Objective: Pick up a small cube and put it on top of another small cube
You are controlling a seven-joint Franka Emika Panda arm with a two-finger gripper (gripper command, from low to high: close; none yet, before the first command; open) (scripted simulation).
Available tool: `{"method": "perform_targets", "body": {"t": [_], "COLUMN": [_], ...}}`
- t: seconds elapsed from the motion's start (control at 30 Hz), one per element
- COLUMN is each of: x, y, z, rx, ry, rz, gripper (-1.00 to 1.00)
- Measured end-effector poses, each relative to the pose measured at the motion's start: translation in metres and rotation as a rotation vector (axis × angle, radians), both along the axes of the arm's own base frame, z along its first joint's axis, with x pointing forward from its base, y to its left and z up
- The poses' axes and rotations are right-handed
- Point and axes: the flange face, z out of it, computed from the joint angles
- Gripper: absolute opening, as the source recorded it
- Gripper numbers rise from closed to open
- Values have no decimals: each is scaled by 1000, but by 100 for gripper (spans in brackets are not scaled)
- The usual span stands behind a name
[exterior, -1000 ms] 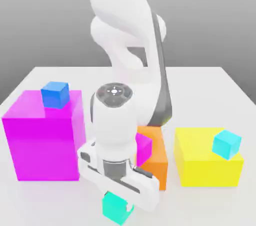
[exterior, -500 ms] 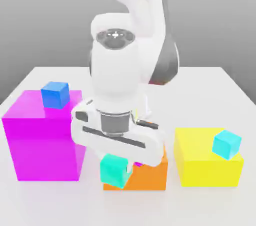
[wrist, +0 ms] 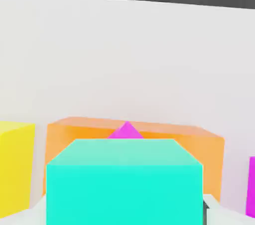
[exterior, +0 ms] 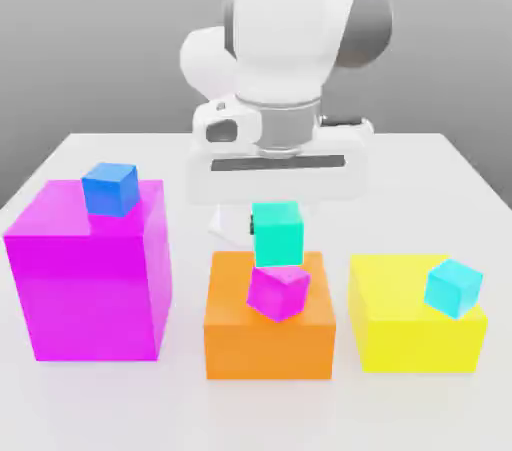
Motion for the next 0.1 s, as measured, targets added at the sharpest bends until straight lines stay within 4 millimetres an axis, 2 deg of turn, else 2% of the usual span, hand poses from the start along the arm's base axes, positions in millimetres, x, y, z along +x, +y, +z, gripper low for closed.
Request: {"method": "perform_targets", "body": {"t": [0.03,0.1], "x": [-1,-1], "y": [0,0], "z": [-7,-7], "rx": [0,0], "ry": [0,0], "rz": [0,0], "gripper": [100,100]}}
